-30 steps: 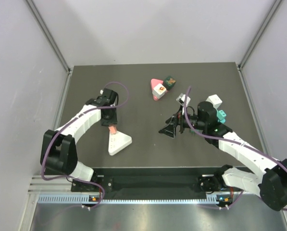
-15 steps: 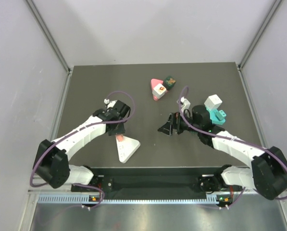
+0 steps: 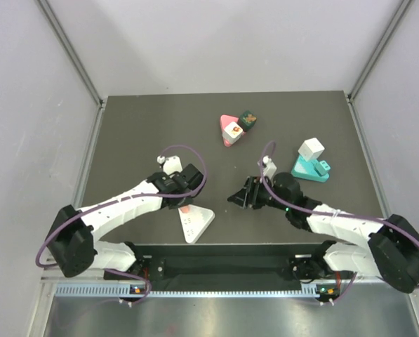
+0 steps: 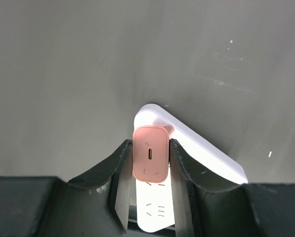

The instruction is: Insert the plug

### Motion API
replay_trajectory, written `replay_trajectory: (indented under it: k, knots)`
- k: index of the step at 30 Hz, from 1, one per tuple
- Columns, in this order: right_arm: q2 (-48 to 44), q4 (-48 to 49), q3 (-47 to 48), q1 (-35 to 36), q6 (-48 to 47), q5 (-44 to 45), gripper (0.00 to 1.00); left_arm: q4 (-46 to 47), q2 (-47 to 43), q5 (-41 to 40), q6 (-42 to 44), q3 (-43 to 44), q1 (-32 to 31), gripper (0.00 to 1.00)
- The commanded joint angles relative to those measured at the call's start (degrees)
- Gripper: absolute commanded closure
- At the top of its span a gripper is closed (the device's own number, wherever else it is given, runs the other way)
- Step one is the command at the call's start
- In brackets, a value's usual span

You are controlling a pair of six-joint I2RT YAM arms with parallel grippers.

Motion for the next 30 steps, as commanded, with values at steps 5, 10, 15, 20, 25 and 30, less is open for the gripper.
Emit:
replay_trajectory:
  k: [5, 10, 15, 20, 25, 30]
  knots:
    - [1.12, 13.74, -5.91, 13.8, 15.22, 18.38, 0.59, -5.12, 4.38, -1.91, -9.48, 1.82, -4.78, 1.0]
    - [6.04, 22.27, -6.25, 18.81, 17.26, 17.96, 0.9, -5.3, 5.35, -2.79, -11.41, 3.14, -7.15, 1.0]
    - [10.09, 26.6, -3.98, 22.76, 17.44, 18.48, 0.99, -5.47, 5.97, -2.88, -12.73, 3.58, -8.12, 1.0]
    - [17.82, 26.68, -3.71, 26.29, 18.13, 27.87, 1.0, -5.65, 5.97, -3.32, -16.68, 3.32, -9.44, 1.0]
    - [26.25, 28.35, -6.25, 30.07, 20.68, 36.04, 1.0, -4.32, 9.29, -1.82, -23.36, 3.13, -13.99, 1.0]
    - [29.96, 32.92, -9.77, 31.3, 23.24, 39.22, 1.0, -15.04, 15.97, -6.12, -34.24, 9.2, -19.98, 1.0]
